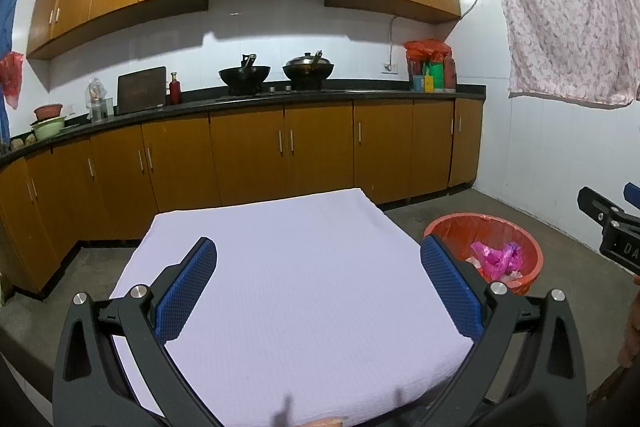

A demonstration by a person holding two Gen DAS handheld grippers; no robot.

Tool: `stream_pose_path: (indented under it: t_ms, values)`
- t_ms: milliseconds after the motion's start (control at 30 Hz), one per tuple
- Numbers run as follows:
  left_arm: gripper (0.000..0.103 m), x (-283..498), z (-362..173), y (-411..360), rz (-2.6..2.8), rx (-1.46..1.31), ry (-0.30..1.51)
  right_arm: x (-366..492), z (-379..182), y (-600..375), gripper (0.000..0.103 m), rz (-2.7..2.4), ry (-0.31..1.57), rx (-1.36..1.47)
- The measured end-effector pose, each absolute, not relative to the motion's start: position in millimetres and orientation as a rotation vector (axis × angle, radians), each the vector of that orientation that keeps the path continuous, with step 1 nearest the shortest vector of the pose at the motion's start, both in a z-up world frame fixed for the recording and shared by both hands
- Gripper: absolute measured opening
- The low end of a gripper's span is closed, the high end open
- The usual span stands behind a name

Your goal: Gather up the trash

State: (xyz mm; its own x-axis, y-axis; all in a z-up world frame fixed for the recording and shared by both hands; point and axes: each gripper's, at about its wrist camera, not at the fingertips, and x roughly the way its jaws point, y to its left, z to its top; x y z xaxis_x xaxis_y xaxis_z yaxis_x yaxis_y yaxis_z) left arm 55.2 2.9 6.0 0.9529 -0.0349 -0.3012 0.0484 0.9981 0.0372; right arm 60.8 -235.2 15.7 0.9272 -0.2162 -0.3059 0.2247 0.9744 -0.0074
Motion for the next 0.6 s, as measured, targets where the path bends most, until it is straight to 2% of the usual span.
stream_pose_path:
  t_ms: [600]
  values:
    - [0.101,54.0,7.3,12.9,-0.031,0.0,0.318,64.7,16.5,-227.6,0.099,-0.215,0.312,0.016]
